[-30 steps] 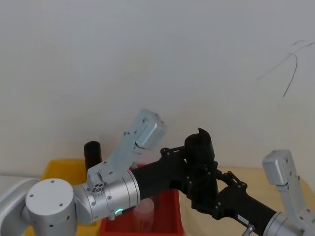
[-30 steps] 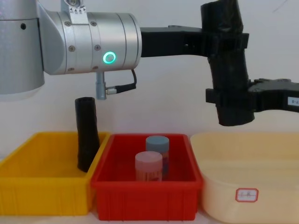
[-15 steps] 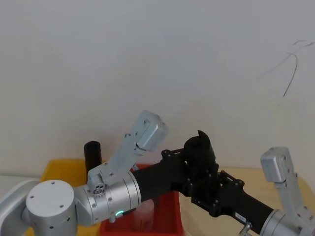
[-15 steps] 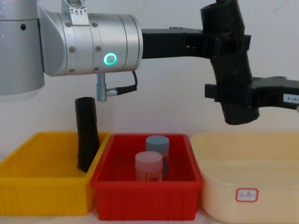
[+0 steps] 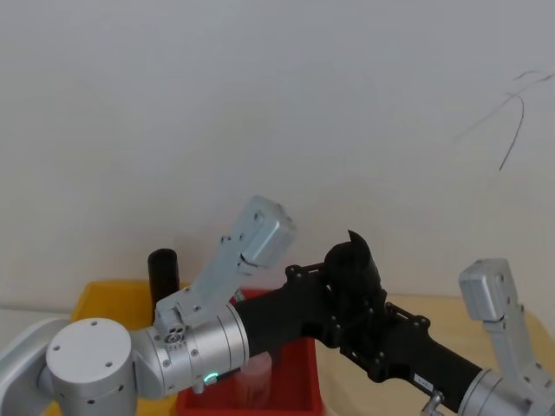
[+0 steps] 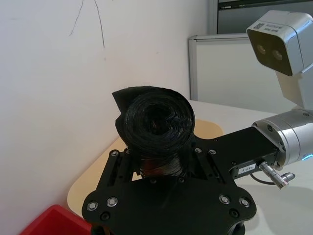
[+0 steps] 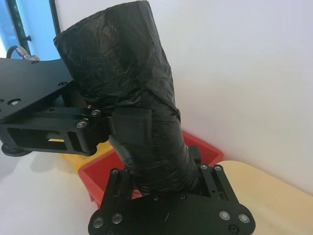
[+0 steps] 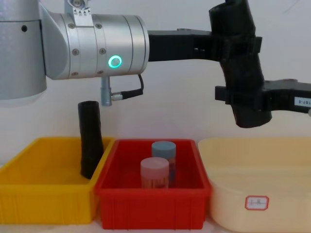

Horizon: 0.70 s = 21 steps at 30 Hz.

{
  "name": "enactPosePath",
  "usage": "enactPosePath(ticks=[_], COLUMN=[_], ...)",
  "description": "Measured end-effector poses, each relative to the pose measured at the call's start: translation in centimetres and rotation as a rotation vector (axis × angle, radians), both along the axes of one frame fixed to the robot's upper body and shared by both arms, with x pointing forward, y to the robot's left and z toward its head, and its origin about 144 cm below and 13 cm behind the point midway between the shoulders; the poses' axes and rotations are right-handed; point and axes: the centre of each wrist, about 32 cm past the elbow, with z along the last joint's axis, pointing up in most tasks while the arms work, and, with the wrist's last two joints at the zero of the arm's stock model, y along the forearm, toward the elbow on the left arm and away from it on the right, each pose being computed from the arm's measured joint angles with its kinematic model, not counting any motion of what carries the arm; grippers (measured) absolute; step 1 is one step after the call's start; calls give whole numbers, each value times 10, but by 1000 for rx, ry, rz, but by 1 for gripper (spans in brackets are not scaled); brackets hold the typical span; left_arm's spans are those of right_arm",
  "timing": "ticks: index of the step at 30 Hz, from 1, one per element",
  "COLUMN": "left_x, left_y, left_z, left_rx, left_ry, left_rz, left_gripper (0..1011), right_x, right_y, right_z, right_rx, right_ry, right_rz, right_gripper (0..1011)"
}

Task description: Pick up the garbage bag with the one hand and transfer it to the other hand.

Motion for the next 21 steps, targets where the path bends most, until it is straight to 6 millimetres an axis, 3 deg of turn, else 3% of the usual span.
enactPosePath(ticks=[5,21], left_x=[0,0], left_y=[0,0], left_z=[0,0], left_rx=[1,2], left_ry=[1,2], left_rz=[-1,0], left_gripper=[545,1001], right_x=[-2,-4], right_y=[-1,-4], right_z=[1,3], right_rx=[3,2], right_ry=[-4,0], right_rz=[-11,-48], right_gripper=[561,560])
